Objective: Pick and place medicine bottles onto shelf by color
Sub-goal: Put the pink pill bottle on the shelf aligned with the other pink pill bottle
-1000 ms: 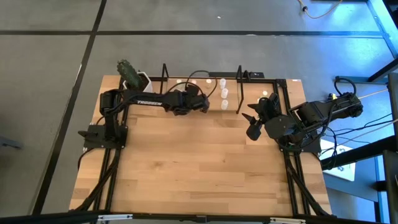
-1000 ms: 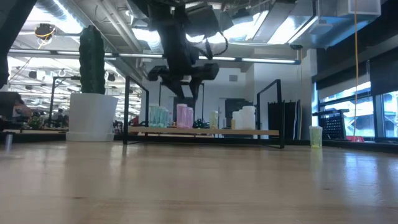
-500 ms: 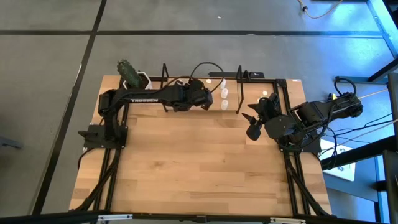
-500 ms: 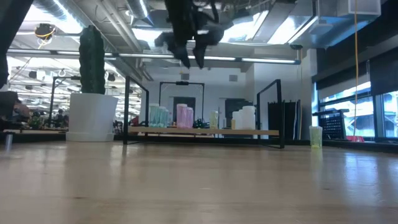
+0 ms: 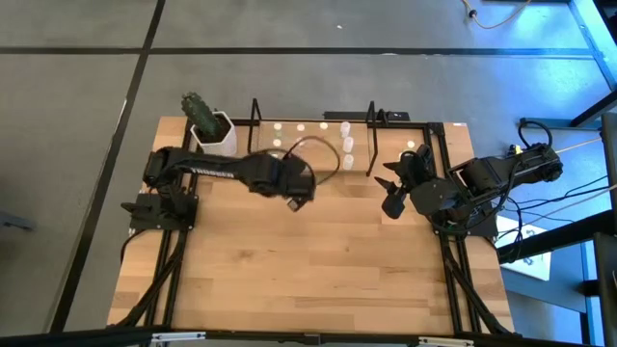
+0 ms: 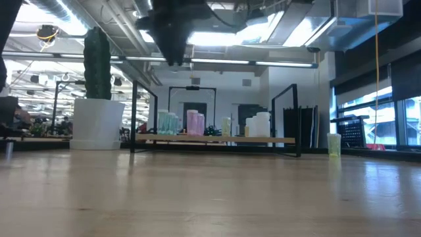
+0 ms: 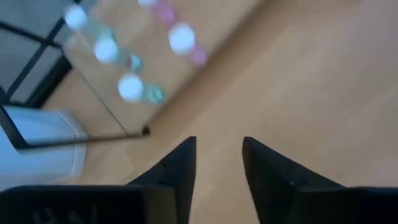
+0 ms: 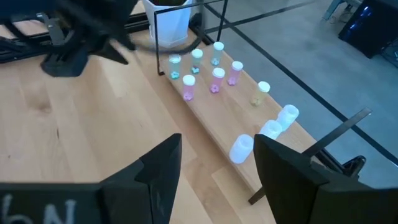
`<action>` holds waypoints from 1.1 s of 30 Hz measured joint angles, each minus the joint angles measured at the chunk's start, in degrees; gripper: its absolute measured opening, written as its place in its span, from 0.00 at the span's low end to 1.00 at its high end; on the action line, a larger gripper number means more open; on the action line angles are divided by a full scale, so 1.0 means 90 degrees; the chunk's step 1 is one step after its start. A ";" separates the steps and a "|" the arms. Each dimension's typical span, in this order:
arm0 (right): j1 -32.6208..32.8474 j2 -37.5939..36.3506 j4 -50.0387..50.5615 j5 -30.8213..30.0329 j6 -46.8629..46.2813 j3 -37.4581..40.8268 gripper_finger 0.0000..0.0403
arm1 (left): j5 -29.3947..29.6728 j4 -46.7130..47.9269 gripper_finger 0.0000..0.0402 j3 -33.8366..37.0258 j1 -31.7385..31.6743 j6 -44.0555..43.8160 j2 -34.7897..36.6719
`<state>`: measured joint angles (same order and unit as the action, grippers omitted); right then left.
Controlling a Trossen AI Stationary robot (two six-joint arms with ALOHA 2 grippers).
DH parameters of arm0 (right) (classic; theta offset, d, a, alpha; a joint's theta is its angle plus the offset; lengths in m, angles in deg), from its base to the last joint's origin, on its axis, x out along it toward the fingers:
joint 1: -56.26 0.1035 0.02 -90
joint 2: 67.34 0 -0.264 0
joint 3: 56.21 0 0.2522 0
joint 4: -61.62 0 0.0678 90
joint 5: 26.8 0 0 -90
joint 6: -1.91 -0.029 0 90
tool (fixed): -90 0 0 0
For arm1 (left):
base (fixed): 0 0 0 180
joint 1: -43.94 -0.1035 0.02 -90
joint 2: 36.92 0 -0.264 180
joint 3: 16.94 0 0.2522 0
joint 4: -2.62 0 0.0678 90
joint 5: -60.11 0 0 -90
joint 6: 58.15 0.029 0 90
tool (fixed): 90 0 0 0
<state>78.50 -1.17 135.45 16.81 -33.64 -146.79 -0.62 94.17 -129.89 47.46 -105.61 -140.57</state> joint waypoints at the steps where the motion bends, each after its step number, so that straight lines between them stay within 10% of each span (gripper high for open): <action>1: 0.0002 0.0000 0.0000 0.0000 0.0004 0.0002 0.50 | -0.0079 0.0064 0.28 0.0072 0.0075 -0.0079 0.0000; 10: 0.0001 0.0000 0.0000 0.0002 0.0005 0.0001 0.50 | -0.0332 -0.0377 0.01 0.1124 0.0475 -0.0180 0.0000; 21: 0.0002 0.0000 0.0000 0.0002 0.0005 0.0000 0.50 | -0.0061 -0.3554 0.00 0.2570 0.0160 0.1490 -0.0002; 33: 0.0002 -0.0002 0.0002 -0.0002 0.0007 0.0001 0.50 | 0.0225 -0.3962 0.00 0.2850 -0.0714 0.2499 -0.0002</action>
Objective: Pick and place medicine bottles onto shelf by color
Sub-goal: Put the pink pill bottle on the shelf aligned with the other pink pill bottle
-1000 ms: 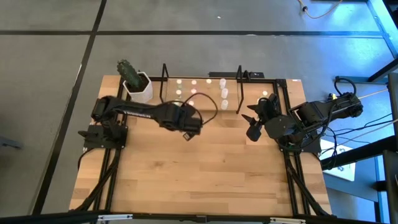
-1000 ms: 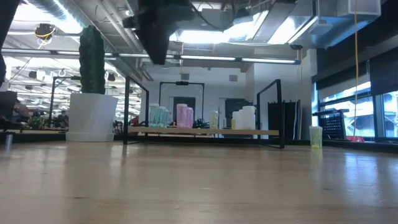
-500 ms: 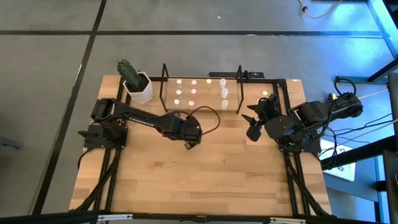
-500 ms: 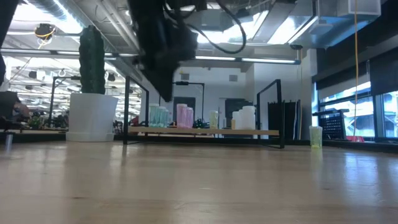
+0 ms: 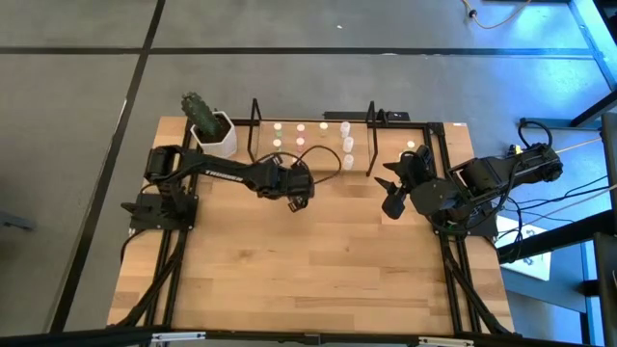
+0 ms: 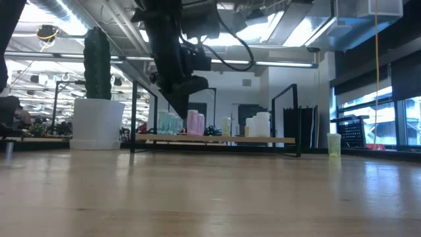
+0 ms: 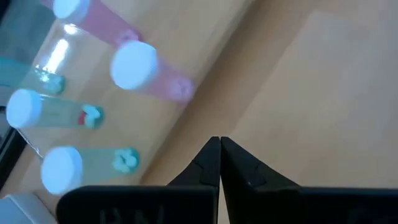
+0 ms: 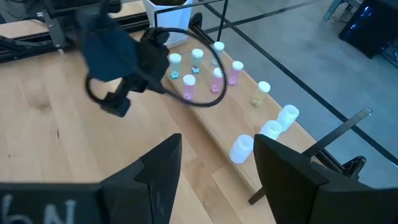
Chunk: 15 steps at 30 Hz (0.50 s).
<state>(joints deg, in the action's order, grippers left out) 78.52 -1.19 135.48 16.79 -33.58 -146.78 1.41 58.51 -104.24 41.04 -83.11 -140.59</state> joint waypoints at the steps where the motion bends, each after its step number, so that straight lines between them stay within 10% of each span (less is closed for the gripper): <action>1: -0.0002 0.0000 0.0000 0.0000 0.0000 -0.0001 0.50 | -0.0036 -0.0044 0.00 0.0000 -0.0080 0.0057 0.0000; 15: -0.0002 0.0000 0.0012 -0.0223 0.0000 -0.0001 0.50 | -0.0559 -0.0461 0.00 0.0000 -0.0612 0.0927 0.0000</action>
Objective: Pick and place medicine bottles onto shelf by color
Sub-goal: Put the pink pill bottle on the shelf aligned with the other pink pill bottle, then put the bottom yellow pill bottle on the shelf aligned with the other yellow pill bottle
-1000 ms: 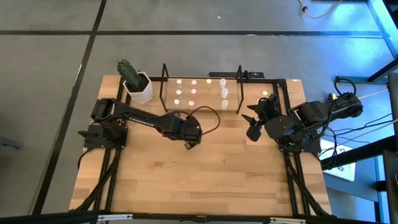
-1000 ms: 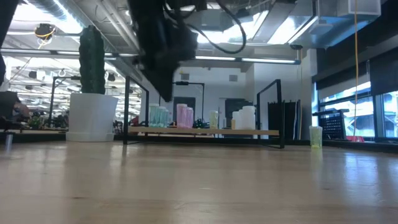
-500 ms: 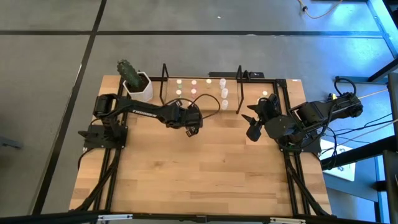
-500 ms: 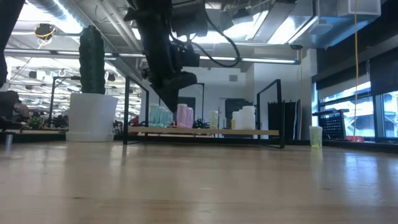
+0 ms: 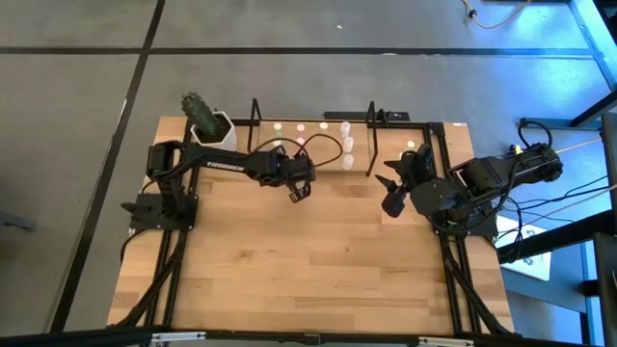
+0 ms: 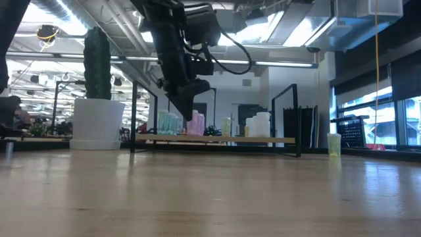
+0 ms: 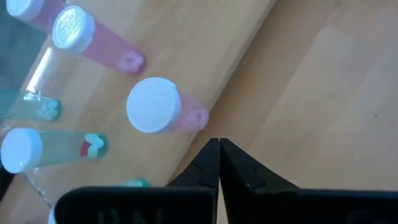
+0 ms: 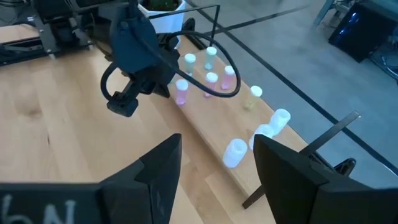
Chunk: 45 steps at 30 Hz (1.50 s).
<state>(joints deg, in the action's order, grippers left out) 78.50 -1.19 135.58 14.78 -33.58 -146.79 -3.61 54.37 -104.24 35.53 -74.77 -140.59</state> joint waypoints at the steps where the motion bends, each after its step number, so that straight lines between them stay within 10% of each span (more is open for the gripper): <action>1: 0.0002 0.0000 0.0000 0.0000 0.0000 0.0000 0.50 | -0.0003 -0.0002 0.00 0.0000 -0.0024 0.0050 0.0000; 32: 0.0000 -0.0002 0.0002 -0.0326 -0.0003 0.0000 0.50 | -0.0136 -0.0305 0.00 -0.0002 -0.0372 0.0410 0.0050; 45: 0.0002 -0.0005 -0.0420 -0.0325 -0.0248 0.0000 0.50 | 0.0482 -0.0254 0.00 -0.0024 0.0534 -0.0095 0.1366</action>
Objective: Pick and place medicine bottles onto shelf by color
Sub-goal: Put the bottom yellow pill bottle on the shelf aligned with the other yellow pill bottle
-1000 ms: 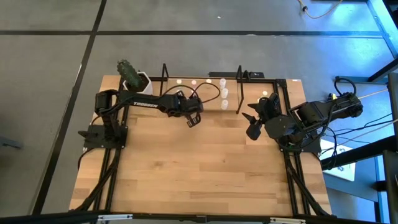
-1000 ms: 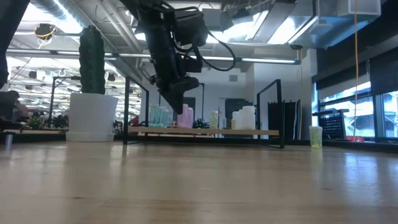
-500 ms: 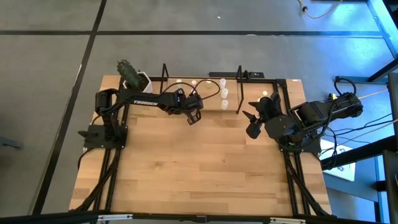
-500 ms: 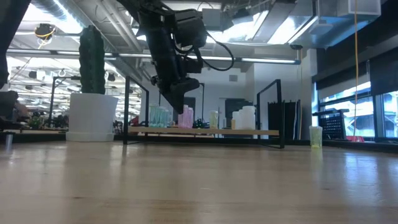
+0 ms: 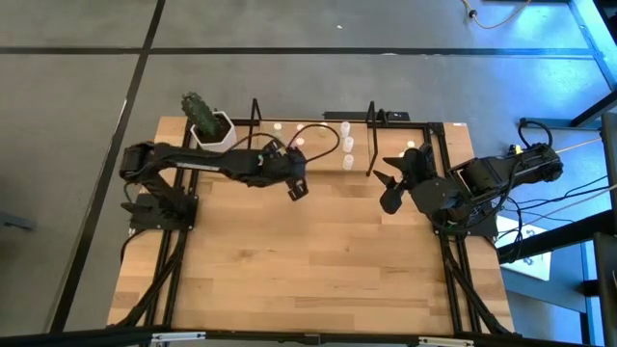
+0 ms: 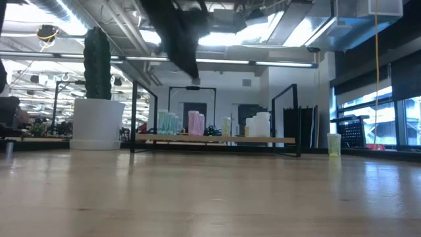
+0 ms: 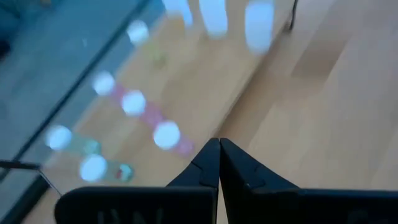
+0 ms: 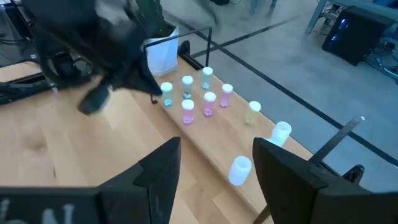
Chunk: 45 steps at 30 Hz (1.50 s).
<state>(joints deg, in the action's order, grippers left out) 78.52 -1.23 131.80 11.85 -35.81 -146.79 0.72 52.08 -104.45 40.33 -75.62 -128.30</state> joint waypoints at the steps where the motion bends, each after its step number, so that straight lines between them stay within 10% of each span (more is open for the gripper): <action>1: -0.0001 0.0000 0.0004 0.0030 -0.0009 0.0000 0.50 | 0.0117 -0.0050 0.00 -0.0002 0.0089 -0.0008 0.0146; 24: -0.3855 -0.0673 0.3729 0.3806 -0.2124 -0.0473 0.50 | 0.1185 -0.0023 0.00 -0.0002 0.0951 -0.0041 0.1150; 45: -0.6297 -0.0231 0.1579 0.4783 -0.0873 0.2141 0.50 | 0.1184 -0.0492 0.00 0.0000 0.0963 0.0176 0.1147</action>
<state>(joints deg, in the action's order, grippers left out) 21.85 -3.31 146.01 54.90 -43.67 -127.52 11.38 47.65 -104.45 49.00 -74.04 -117.97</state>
